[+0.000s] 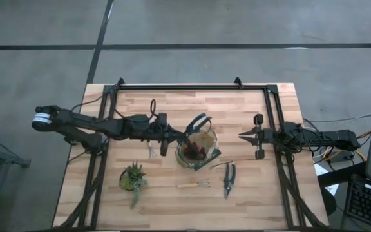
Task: Pick & Place Garden tools in Gardening bag
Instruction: Put the top green shear scissors into the green gardening bag
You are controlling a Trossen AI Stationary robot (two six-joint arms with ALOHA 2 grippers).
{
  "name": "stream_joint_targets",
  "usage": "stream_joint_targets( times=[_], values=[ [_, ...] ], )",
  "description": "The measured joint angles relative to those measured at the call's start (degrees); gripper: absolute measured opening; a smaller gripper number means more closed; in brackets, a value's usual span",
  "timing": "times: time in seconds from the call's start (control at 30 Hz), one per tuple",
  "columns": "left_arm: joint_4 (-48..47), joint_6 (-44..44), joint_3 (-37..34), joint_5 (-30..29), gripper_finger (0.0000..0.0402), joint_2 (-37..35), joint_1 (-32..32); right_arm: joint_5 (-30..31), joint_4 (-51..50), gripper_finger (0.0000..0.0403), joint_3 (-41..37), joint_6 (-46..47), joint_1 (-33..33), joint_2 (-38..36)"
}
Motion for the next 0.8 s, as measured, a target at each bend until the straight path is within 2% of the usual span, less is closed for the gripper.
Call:
stream_joint_targets(
  times=[0.23, 0.43, 0.53, 0.63, 0.8],
  values=[
    [5.26, 1.46, 0.0, 1.57, 0.0008, 3.39, -1.3, -0.26, 7.5, 0.0034, 0.0, 23.21, 0.0, 0.0],
    [7.99, 2.57, -0.02, 1.57, 0.0007, 7.24, -1.39, -0.73, 9.4, 0.0034, 0.02, 33.66, 0.15, 0.02],
    [12.15, 0.3, -0.02, 1.63, 0.0009, 9.19, -1.44, -5.71, 11.35, 0.0034, 0.0, 32.9, 0.53, 0.02],
    [16.51, -3.47, -0.02, 1.65, 0.0008, 10.97, -1.43, -10.84, 14.73, 0.0034, 0.0, 27.57, 1.83, 0.05],
    [19.98, -10.24, 0.34, 1.68, 0.0009, 12.25, -1.28, -9.3, 19.11, 0.0034, 0.02, 18.86, 4.38, 0.22]
  ],
)
